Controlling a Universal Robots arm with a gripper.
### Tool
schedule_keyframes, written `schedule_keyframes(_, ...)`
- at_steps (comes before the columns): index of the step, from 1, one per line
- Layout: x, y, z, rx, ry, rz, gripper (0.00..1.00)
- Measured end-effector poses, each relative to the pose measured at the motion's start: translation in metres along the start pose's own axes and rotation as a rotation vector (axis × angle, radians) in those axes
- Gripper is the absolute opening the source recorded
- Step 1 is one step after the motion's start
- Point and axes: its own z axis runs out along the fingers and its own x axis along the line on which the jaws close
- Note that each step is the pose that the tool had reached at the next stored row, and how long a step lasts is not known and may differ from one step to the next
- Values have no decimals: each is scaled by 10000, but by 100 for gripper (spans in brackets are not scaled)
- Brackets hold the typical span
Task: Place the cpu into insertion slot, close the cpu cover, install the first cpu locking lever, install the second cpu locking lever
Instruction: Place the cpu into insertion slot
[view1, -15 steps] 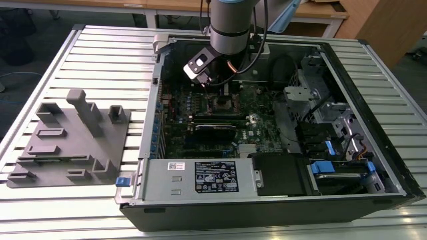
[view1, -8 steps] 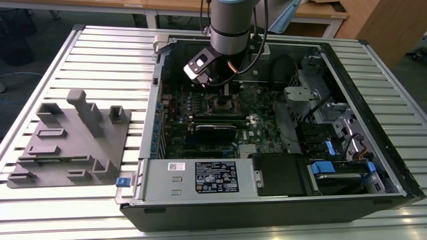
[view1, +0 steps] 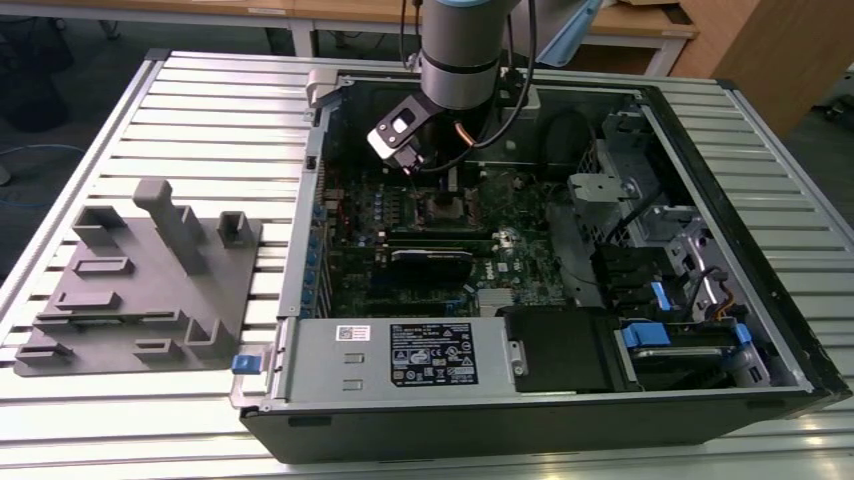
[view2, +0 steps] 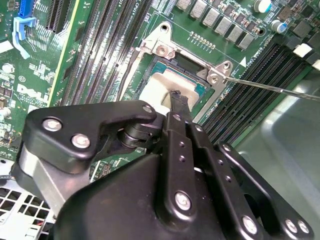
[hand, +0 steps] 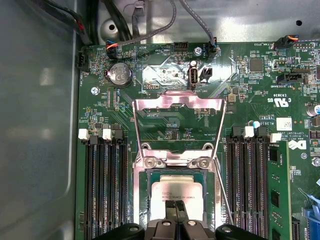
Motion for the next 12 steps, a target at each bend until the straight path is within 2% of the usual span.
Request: schedule_keyframes(12,0,7,0,0,-2,21,11)
